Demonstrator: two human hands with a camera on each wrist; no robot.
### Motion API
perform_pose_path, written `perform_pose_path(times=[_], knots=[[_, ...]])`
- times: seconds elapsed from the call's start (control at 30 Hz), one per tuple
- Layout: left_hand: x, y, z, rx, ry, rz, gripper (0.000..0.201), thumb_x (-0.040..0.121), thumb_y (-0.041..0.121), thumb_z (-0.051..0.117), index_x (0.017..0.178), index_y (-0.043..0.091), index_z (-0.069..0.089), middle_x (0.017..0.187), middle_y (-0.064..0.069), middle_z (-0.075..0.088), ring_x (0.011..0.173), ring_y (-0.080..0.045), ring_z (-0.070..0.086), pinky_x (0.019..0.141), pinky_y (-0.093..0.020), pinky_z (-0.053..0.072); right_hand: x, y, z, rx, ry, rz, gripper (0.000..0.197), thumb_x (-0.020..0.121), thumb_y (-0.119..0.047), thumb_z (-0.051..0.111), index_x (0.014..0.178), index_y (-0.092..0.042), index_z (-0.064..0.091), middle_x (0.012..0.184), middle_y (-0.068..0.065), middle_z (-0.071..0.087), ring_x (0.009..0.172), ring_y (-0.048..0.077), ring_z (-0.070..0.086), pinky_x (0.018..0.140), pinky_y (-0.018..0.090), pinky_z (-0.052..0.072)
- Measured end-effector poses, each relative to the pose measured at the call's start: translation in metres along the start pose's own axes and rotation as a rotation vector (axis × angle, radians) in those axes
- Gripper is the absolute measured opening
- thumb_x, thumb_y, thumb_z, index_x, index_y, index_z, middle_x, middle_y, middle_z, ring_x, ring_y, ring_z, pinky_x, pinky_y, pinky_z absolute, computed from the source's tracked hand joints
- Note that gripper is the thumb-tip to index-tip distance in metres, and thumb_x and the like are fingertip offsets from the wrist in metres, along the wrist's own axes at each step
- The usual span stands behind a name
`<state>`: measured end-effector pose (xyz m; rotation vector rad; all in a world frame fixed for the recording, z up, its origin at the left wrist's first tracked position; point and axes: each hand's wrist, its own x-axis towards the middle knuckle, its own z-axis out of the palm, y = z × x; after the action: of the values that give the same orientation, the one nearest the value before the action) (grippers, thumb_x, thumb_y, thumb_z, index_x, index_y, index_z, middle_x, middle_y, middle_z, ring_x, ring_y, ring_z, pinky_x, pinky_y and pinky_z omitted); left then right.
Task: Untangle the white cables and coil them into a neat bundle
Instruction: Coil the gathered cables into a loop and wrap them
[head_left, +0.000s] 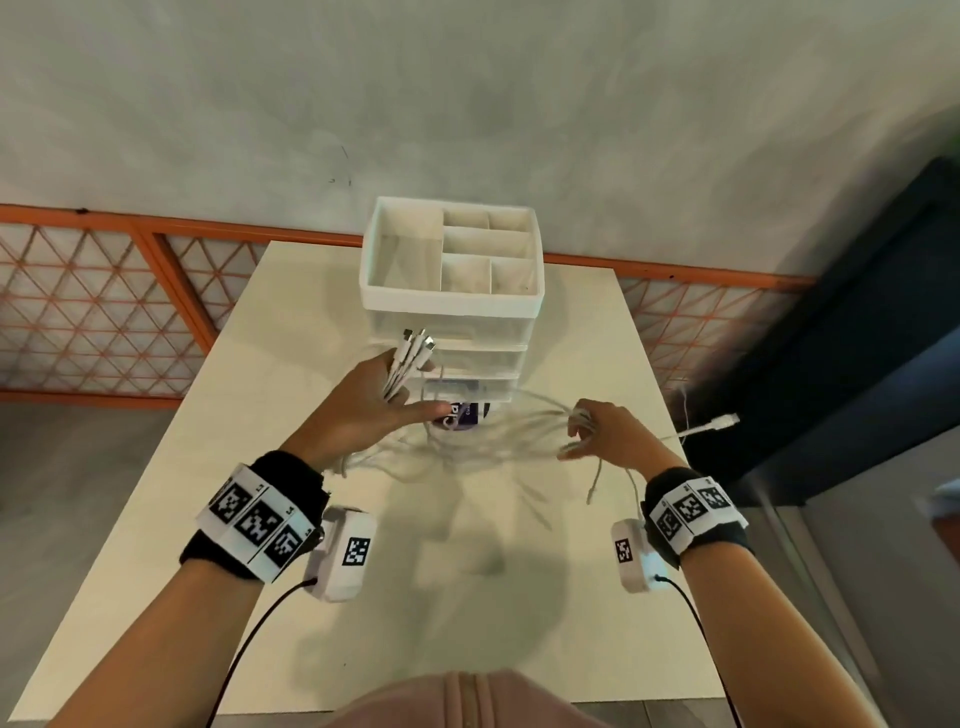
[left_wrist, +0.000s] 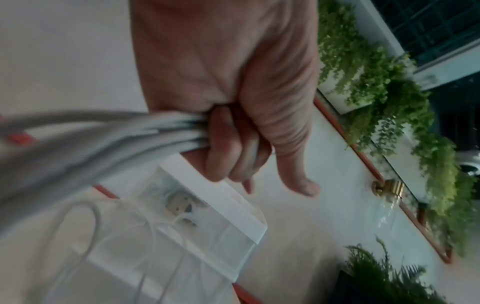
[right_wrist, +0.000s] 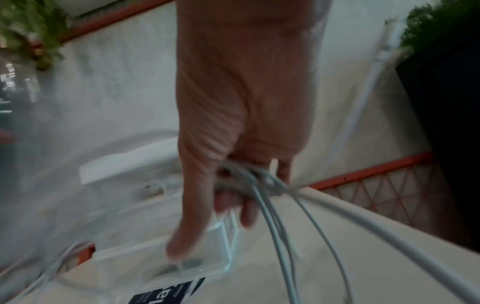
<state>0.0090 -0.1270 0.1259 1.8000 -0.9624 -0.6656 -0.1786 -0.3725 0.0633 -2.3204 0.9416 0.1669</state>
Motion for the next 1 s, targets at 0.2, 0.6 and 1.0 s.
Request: perform_pose_path(times=[0.2, 0.6, 1.0], knots=[[-0.001, 0.012, 0.013, -0.308, -0.021, -0.033, 0.042, 0.098, 0.037, 0.046, 0.065, 0.022, 0.024, 0.052, 0.009, 0.018, 0.045, -0.009, 0.013, 0.041, -0.021, 0.014, -0.009, -0.038, -0.001, -0.143, -0.421, -0.007, 0.099, 0.068, -0.03, 0.084, 0.147, -0.025, 0.025, 0.151, 0.0, 0.036, 0.136, 0.019, 0.038, 0.109, 0.032, 0.032], [0.015, 0.017, 0.019, -0.602, 0.195, 0.098, 0.024, 0.103, 0.02, 0.032, 0.081, 0.015, 0.04, 0.069, 0.0, 0.04, 0.061, -0.007, 0.053, 0.069, -0.021, 0.051, -0.018, -0.137, 0.014, 0.406, -0.397, -0.46, 0.024, 0.096, -0.022, 0.054, 0.078, -0.011, 0.064, 0.082, 0.014, 0.071, 0.083, 0.021, 0.068, 0.09, 0.032, 0.048], [0.008, -0.012, 0.026, -0.083, 0.348, -0.106, 0.034, 0.095, 0.03, 0.052, 0.126, 0.014, 0.051, 0.122, 0.005, 0.049, 0.12, -0.012, 0.047, 0.094, -0.017, 0.034, -0.028, -0.154, -0.004, 0.112, -0.048, -0.448, 0.054, 0.102, -0.035, 0.036, 0.053, -0.015, 0.047, 0.051, -0.007, 0.049, 0.034, -0.002, 0.042, 0.046, 0.009, 0.033]])
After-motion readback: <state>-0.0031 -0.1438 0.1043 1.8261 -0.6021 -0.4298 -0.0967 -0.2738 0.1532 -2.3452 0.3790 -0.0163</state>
